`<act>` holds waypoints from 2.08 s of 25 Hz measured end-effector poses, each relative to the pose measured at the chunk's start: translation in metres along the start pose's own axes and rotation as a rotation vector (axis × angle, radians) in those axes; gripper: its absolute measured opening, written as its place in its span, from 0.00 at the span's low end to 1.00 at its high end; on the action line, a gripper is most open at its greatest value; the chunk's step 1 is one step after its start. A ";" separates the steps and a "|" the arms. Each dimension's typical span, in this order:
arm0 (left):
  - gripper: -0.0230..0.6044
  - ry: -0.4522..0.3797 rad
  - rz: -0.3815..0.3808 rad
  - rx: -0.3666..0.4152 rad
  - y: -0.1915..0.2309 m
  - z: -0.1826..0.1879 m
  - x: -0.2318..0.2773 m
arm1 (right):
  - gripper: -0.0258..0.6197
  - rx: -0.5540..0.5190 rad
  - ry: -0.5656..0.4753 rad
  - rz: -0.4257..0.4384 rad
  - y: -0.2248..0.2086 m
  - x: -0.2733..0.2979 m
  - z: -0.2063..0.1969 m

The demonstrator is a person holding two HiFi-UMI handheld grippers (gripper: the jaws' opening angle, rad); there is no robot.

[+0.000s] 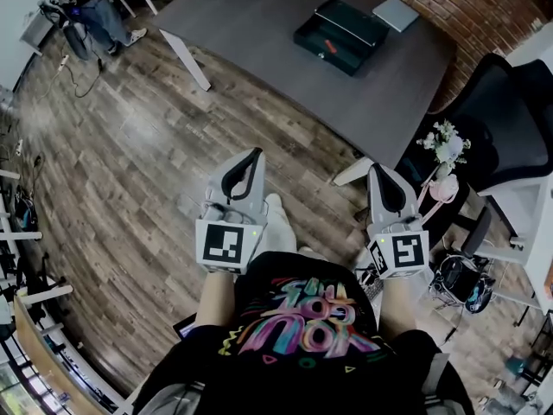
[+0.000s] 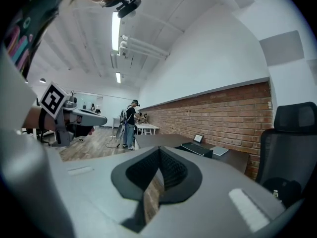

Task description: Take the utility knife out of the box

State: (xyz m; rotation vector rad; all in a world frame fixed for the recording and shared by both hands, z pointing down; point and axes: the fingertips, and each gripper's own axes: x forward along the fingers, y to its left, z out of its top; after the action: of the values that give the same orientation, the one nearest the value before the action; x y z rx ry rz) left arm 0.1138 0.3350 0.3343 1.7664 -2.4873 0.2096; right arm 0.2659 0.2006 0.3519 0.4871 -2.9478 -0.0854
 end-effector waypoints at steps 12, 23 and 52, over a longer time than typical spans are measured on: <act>0.04 -0.003 -0.023 0.009 0.114 0.014 0.098 | 0.04 0.002 0.013 -0.020 -0.008 0.148 0.019; 0.04 -0.002 -0.119 0.007 0.143 0.008 0.141 | 0.04 -0.005 0.044 -0.129 -0.013 0.176 0.017; 0.04 0.019 -0.181 0.023 0.174 0.045 0.386 | 0.04 0.028 0.096 -0.132 -0.167 0.352 0.012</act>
State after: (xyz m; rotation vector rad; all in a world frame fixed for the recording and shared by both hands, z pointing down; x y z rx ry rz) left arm -0.1775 0.0248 0.3360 1.9741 -2.3036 0.2411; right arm -0.0127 -0.0709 0.3762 0.6704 -2.8239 -0.0353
